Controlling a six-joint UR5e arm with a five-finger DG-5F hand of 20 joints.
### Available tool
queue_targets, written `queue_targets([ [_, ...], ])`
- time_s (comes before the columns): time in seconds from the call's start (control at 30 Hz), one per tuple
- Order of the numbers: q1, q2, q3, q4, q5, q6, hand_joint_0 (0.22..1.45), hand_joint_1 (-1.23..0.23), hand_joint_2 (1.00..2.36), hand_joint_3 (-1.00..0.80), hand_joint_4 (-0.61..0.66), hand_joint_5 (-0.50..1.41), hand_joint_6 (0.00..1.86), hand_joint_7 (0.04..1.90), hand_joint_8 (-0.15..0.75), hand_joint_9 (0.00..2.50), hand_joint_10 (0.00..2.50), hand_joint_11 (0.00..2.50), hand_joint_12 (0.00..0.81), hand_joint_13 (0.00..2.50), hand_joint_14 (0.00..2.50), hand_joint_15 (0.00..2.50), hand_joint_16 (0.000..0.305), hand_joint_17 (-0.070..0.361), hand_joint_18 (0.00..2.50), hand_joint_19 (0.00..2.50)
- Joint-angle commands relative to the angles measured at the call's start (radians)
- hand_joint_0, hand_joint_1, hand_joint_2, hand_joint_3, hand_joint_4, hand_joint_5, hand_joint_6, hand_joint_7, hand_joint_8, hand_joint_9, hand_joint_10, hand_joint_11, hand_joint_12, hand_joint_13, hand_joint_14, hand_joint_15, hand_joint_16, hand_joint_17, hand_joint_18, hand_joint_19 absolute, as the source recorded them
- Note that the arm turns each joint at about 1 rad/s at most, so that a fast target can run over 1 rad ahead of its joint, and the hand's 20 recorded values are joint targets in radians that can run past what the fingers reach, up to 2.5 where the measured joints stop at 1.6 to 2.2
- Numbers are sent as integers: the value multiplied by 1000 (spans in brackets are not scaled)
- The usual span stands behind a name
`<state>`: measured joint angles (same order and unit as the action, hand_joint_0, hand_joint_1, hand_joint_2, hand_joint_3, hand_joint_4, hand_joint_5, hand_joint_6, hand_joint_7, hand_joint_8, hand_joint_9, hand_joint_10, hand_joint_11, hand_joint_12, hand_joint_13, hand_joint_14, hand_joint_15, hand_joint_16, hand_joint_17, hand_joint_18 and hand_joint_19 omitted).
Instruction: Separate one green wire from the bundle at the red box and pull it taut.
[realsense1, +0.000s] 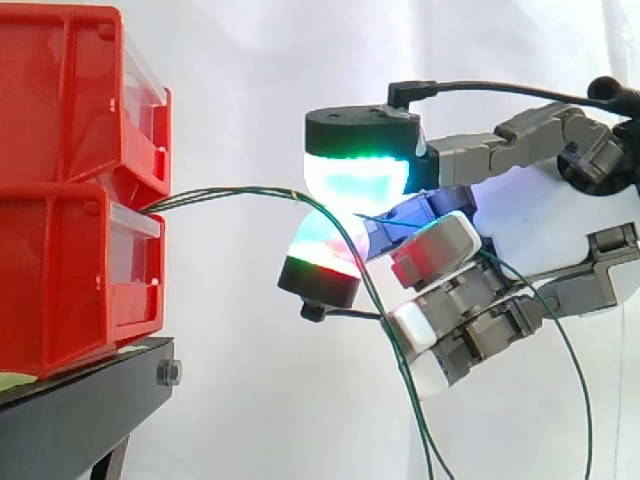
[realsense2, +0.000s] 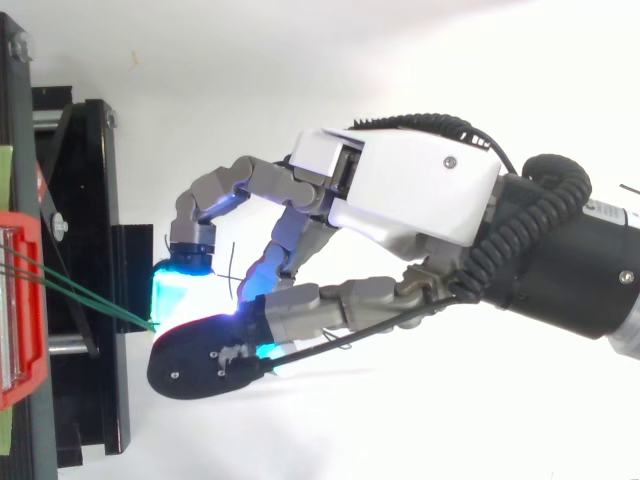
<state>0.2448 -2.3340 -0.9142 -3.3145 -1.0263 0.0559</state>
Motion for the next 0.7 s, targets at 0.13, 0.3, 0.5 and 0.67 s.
queue_targets([
  [0.13, 1, -1, 0, 1, -1, -2, 631, -730, 1021, -226, 93, -151, 893, 1059, 282, 1393, 31, 1191, 340, 1287, 29, 937, 49, 110, 844, 566],
  [0.3, 1, -1, 0, 1, -1, -2, 638, -726, 1019, -247, 93, -155, 892, 1050, 274, 1415, 28, 1345, 334, 1403, 27, 1184, 49, 111, 866, 594],
  [0.5, -2, 1, 0, 0, -3, 2, 644, -721, 1019, -267, 100, -160, 892, 1036, 263, 1436, 24, 1524, 296, 1521, 14, 1558, 49, 111, 966, 752],
  [0.67, -4, -1, 6, -3, -3, 2, 650, -719, 1018, -276, 103, -162, 893, 1020, 263, 1458, 18, 1606, 299, 1541, 277, 1668, 49, 111, 1073, 909],
])
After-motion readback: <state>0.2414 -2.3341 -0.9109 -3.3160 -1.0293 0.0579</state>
